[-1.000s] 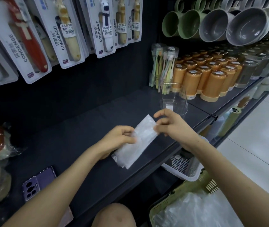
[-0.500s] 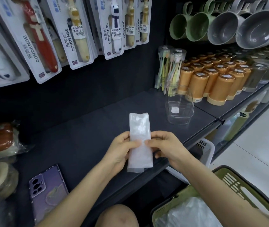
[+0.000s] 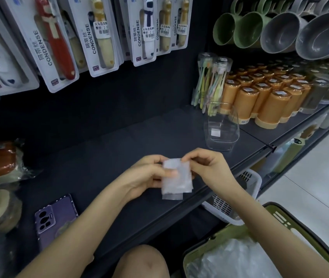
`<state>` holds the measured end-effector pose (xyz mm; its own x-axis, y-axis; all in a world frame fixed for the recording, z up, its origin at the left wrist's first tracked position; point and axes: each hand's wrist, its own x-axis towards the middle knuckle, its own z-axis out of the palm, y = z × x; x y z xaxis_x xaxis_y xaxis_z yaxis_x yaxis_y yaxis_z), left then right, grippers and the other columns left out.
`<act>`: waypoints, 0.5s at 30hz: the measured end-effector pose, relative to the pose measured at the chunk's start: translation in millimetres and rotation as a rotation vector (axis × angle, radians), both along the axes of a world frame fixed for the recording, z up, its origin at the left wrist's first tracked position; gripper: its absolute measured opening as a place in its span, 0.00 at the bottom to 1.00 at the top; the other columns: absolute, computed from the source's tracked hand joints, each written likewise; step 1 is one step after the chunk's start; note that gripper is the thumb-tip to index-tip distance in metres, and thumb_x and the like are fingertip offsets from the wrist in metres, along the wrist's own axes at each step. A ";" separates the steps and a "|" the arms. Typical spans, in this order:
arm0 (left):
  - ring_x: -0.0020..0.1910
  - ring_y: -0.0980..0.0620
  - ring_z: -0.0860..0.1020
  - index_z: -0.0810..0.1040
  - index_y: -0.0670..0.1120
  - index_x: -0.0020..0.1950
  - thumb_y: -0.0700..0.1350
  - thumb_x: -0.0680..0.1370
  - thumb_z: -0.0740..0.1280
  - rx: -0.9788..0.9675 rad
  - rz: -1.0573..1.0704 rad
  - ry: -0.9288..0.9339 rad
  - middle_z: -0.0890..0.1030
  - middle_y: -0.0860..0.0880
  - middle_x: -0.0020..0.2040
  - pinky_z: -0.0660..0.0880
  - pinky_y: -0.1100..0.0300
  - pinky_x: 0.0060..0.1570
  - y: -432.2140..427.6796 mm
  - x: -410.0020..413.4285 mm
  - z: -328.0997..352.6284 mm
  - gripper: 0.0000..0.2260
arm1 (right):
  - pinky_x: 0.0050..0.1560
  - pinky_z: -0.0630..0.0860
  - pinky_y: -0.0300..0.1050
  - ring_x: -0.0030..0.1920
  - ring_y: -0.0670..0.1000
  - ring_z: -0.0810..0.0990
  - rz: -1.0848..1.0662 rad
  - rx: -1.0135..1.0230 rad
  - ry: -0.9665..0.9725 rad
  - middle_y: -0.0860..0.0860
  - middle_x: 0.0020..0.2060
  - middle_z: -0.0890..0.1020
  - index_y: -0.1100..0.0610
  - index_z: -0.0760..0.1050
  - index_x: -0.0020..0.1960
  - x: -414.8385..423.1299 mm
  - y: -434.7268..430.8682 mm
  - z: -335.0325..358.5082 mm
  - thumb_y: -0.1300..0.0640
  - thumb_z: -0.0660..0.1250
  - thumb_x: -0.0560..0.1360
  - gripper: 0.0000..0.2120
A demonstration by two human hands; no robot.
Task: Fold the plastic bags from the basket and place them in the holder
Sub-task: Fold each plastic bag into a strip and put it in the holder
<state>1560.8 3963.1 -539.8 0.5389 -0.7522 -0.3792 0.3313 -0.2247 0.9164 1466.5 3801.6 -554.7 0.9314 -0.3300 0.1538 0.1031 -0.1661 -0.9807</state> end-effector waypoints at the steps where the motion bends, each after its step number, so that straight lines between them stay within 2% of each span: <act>1: 0.48 0.48 0.82 0.77 0.40 0.55 0.35 0.70 0.74 0.027 0.006 -0.081 0.83 0.42 0.49 0.79 0.55 0.47 -1.8 0.8 -0.4 0.15 | 0.37 0.76 0.40 0.34 0.47 0.79 0.026 -0.011 0.006 0.49 0.36 0.82 0.58 0.82 0.41 -0.9 -3.9 2.2 0.75 0.65 0.74 0.14; 3: 0.46 0.48 0.82 0.76 0.41 0.53 0.31 0.70 0.73 0.052 0.037 -0.229 0.84 0.44 0.46 0.78 0.56 0.46 -6.2 1.7 -0.3 0.14 | 0.43 0.79 0.43 0.39 0.51 0.81 0.102 0.052 0.029 0.53 0.40 0.83 0.60 0.82 0.47 -4.5 -14.4 7.9 0.72 0.66 0.73 0.11; 5: 0.44 0.49 0.81 0.76 0.43 0.50 0.31 0.69 0.74 0.058 0.041 -0.373 0.84 0.45 0.44 0.78 0.56 0.45 -12.1 1.7 0.7 0.15 | 0.46 0.79 0.45 0.45 0.53 0.82 0.169 0.173 0.098 0.57 0.44 0.83 0.60 0.80 0.54 -8.0 -24.8 16.1 0.65 0.67 0.69 0.14; 6: 0.43 0.50 0.81 0.76 0.44 0.50 0.31 0.69 0.75 0.059 0.030 -0.432 0.84 0.45 0.44 0.78 0.56 0.45 -15.5 1.1 1.2 0.15 | 0.47 0.79 0.45 0.45 0.53 0.83 0.158 0.166 0.145 0.57 0.45 0.83 0.59 0.79 0.56 -8.3 -27.6 18.9 0.61 0.70 0.69 0.15; 8: 0.42 0.51 0.82 0.76 0.43 0.50 0.32 0.69 0.75 0.064 -0.001 -0.522 0.85 0.47 0.43 0.79 0.56 0.45 -22.4 -0.9 2.3 0.15 | 0.47 0.79 0.43 0.43 0.50 0.83 0.056 -0.063 0.211 0.54 0.42 0.84 0.56 0.81 0.54 -6.9 -28.5 21.3 0.54 0.76 0.69 0.15; 9: 0.42 0.52 0.83 0.76 0.42 0.51 0.32 0.69 0.75 0.064 -0.016 -0.545 0.85 0.48 0.43 0.79 0.56 0.46 -25.5 -1.9 2.7 0.15 | 0.45 0.79 0.40 0.41 0.47 0.83 0.000 -0.190 0.211 0.52 0.40 0.85 0.56 0.82 0.50 -5.7 -27.0 21.7 0.55 0.76 0.70 0.10; 11: 0.44 0.51 0.83 0.77 0.42 0.52 0.34 0.69 0.76 0.045 -0.020 -0.525 0.85 0.47 0.45 0.79 0.57 0.47 -29.7 -4.2 2.2 0.14 | 0.41 0.76 0.35 0.36 0.44 0.81 -0.079 -0.279 0.150 0.50 0.35 0.84 0.56 0.84 0.42 -4.1 -24.1 22.3 0.60 0.74 0.72 0.00; 15: 0.44 0.51 0.83 0.79 0.39 0.52 0.39 0.70 0.75 -0.042 0.044 -0.348 0.85 0.44 0.46 0.78 0.60 0.47 -31.8 -12.3 -5.9 0.12 | 0.37 0.73 0.32 0.33 0.41 0.77 -0.232 -0.196 0.028 0.48 0.33 0.82 0.57 0.82 0.39 -5.4 -28.8 21.1 0.63 0.71 0.74 0.06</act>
